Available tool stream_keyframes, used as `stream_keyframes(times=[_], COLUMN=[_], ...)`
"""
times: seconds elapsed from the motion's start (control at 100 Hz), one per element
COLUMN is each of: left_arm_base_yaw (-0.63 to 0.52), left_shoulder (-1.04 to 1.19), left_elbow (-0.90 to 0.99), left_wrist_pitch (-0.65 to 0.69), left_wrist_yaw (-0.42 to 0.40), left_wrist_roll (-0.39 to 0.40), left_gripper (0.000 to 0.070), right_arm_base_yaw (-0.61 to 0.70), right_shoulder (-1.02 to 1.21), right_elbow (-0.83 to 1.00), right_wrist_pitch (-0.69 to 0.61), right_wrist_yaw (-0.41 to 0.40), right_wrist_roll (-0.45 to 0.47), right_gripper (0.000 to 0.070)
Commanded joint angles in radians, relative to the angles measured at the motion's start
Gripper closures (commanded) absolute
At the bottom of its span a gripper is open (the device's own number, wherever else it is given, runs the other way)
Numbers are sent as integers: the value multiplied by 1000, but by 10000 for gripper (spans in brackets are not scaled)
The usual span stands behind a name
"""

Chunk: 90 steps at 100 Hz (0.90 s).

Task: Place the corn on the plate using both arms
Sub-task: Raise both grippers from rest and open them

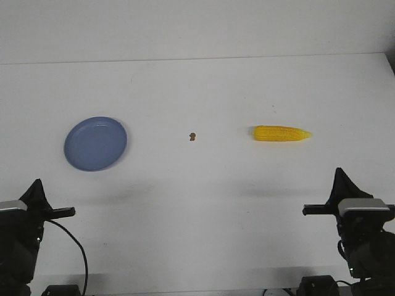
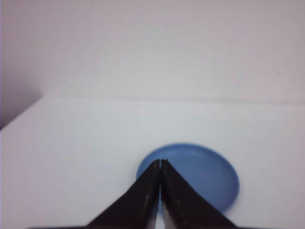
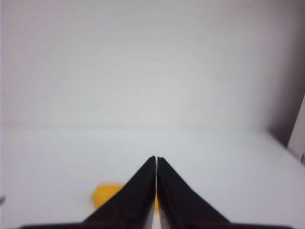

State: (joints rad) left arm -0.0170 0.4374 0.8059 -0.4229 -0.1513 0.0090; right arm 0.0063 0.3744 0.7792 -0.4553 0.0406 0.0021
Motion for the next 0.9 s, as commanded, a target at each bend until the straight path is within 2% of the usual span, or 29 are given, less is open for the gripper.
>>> stream_keyframes(times=[0.0,0.16,0.35,0.82,0.89], left_arm_base_yaw=[1,-4,-4,-4,-4], left_shoulder=[56,186,326,347,343], left_elbow=[71,200,303,312,312], left_wrist_pitch=[-70,-220,-377,-384,-384], left_wrist_yaw=[0,0,3,5,5], left_wrist_roll=[-4,-71,-71,-81,-81], left_gripper=[688,688,688,688,684], right_arm_base_yaw=[1,1,1,1,1], right_shoulder=[69,209,299,327,327], right_elbow=[71,180,202,202,202], right_wrist_pitch=[-95,-232,-250,-260,-266], right_wrist_yaw=[1,-37,-128,-146,-145], right_wrist_roll=[10,31,47,58,58], right_gripper=[688,688,688,685,652])
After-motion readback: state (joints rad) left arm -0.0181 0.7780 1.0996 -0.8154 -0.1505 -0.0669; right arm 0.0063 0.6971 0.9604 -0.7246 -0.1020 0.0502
